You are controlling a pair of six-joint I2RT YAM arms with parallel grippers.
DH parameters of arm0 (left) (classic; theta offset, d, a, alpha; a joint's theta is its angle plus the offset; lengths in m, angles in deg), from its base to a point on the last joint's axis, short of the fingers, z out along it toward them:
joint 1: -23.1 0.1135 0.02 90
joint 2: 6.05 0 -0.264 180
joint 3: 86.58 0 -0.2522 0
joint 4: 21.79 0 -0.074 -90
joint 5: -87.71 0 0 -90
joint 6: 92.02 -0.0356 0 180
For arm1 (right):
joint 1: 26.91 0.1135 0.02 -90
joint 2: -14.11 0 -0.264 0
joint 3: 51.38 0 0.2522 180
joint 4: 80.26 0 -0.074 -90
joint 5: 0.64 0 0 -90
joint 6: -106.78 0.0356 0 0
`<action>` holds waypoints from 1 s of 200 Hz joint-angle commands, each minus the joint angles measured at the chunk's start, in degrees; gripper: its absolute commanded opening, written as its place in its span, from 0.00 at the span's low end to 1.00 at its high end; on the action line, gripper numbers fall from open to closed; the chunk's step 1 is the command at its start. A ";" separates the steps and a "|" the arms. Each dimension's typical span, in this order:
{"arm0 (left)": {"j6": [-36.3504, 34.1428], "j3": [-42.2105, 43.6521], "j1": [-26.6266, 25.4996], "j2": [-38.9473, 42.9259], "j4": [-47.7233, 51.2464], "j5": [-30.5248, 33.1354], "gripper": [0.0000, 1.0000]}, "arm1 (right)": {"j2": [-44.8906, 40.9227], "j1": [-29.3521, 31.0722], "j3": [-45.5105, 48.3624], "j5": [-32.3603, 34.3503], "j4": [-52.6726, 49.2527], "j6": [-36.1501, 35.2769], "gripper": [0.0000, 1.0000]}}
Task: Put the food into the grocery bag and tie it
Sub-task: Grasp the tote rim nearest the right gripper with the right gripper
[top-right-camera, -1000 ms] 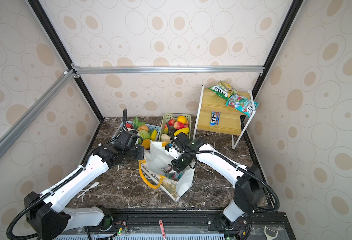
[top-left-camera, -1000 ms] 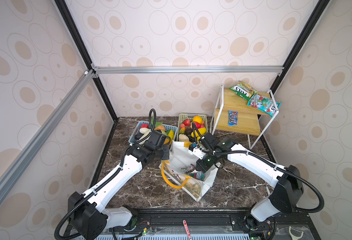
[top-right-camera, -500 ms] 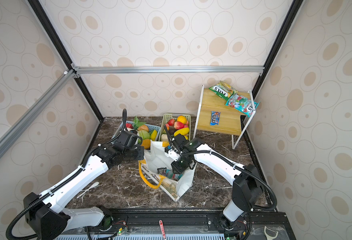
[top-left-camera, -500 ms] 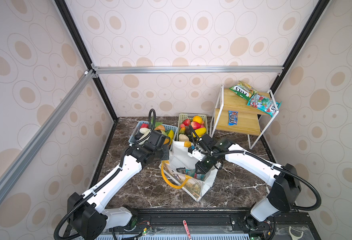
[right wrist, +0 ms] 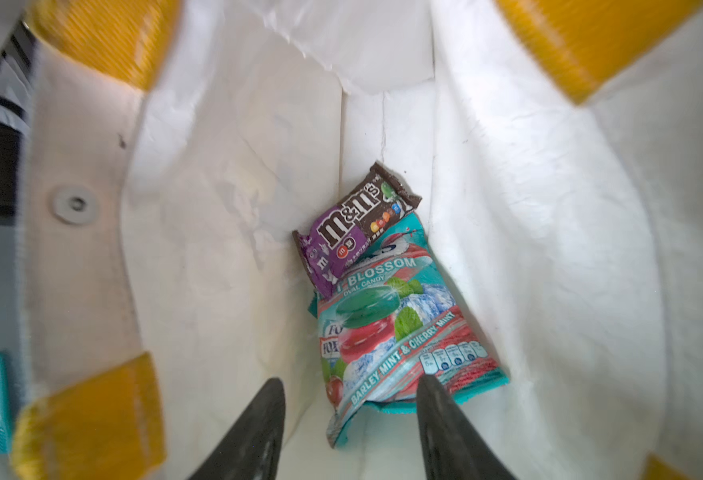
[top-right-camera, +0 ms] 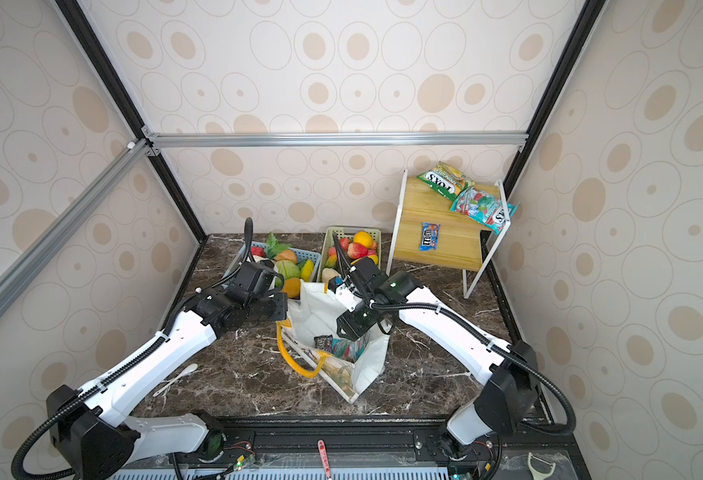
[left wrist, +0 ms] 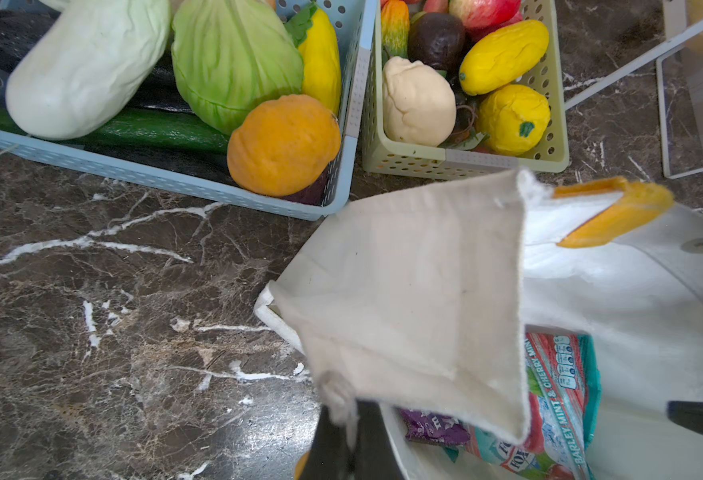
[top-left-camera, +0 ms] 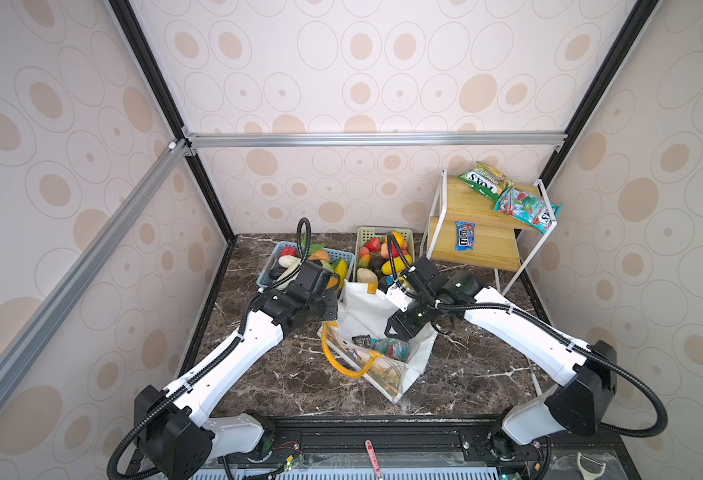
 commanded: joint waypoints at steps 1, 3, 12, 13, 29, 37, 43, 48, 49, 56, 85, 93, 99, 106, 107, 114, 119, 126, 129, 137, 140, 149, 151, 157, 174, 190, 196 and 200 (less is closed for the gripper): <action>-0.66 -0.10 0.22 1.32 0.19 0.31 0.00 | -2.48 0.40 -3.97 2.15 -0.77 4.89 0.56; -0.66 -0.12 0.26 1.30 0.19 0.35 0.00 | -2.58 0.40 -4.37 2.39 -1.03 5.52 0.56; -0.66 -0.10 0.31 1.30 0.24 0.38 0.00 | -2.96 0.45 -5.99 3.08 -2.34 7.88 0.56; -0.66 -0.11 0.26 1.30 0.26 0.39 0.00 | -3.05 0.41 -6.09 3.10 -2.46 8.03 0.56; -0.58 -0.07 0.25 1.32 0.12 0.31 0.00 | -4.16 0.42 -7.43 4.97 -4.45 12.23 0.55; -0.66 -0.02 0.28 1.31 0.10 0.22 0.00 | -4.86 0.44 -7.43 5.93 -5.09 14.23 0.55; -0.66 -0.08 0.32 1.30 0.02 0.14 0.00 | -5.35 0.43 -7.39 6.30 -5.50 15.41 0.55; -0.75 -0.08 0.24 1.22 -0.04 0.13 0.00 | -5.82 0.43 -7.21 6.55 -5.86 16.35 0.55; -0.75 -0.06 0.23 1.21 -0.06 0.13 0.00 | -5.89 0.44 -7.14 6.63 -5.93 16.53 0.55; -0.84 -0.04 0.23 1.25 -0.05 0.05 0.00 | -6.50 0.42 -6.98 7.25 -6.41 18.17 0.55; -1.06 -0.21 0.23 1.05 -0.16 -0.25 0.00 | -8.56 0.52 -6.95 12.11 -9.84 27.72 0.50; -1.19 -0.30 0.28 1.05 -0.25 -0.39 0.00 | -9.23 0.50 -6.64 13.71 -10.77 31.44 0.48; -1.27 -0.23 0.26 1.03 -0.25 -0.44 0.00 | -9.71 0.61 -6.30 14.61 -11.50 33.90 0.48; -1.36 -0.30 0.30 1.04 -0.30 -0.57 0.00 | -10.22 0.69 -5.93 15.99 -12.73 36.41 0.47; -1.37 -0.34 0.30 1.03 -0.28 -0.57 0.00 | -10.24 0.70 -5.92 16.27 -12.97 36.76 0.47; -1.44 -0.29 0.28 1.00 -0.33 -0.66 0.00 | -10.66 0.68 -5.91 17.88 -14.73 38.80 0.47; -1.54 -0.26 0.24 0.99 -0.42 -0.82 0.00 | -10.93 0.70 -5.92 18.91 -15.74 39.80 0.47; -1.61 -0.20 0.26 0.99 -0.58 -0.95 0.00 | -11.40 0.71 -5.79 20.09 -16.98 41.23 0.47; -1.59 -0.13 0.22 0.95 -0.59 -1.00 0.00 | -11.65 0.66 -5.65 20.75 -17.45 41.91 0.47; -1.71 -0.02 0.23 0.96 -0.64 -1.18 0.00 | -12.28 0.66 -5.24 22.17 -18.63 43.77 0.48; -1.76 0.05 0.25 0.95 -0.62 -1.19 0.00 | -12.50 0.71 -5.01 22.57 -18.97 44.42 0.48; -1.89 0.14 0.33 0.86 -0.69 -1.34 0.00 | -13.23 0.70 -4.22 23.50 -19.97 46.22 0.48; -1.89 0.14 0.27 0.88 -0.71 -1.36 0.00 | -13.42 0.71 -4.06 23.59 -20.20 46.68 0.48; -1.96 0.14 0.23 0.87 -0.67 -1.34 0.00 | -13.82 0.70 -3.36 23.86 -20.76 47.88 0.48; -2.07 0.14 0.28 0.95 -0.65 -1.54 0.00 | -14.21 0.68 -1.70 23.20 -22.29 50.59 0.49; -2.15 0.23 0.30 1.04 -0.72 -1.71 0.00 | -13.96 0.91 -0.16 21.70 -22.89 52.47 0.50; -2.23 0.36 0.27 1.04 -0.86 -1.80 0.00 | -13.94 1.06 0.37 21.31 -22.44 52.77 0.50; -2.24 0.45 0.25 1.08 -0.93 -1.80 0.00 | -13.99 1.35 0.78 21.15 -21.94 53.09 0.51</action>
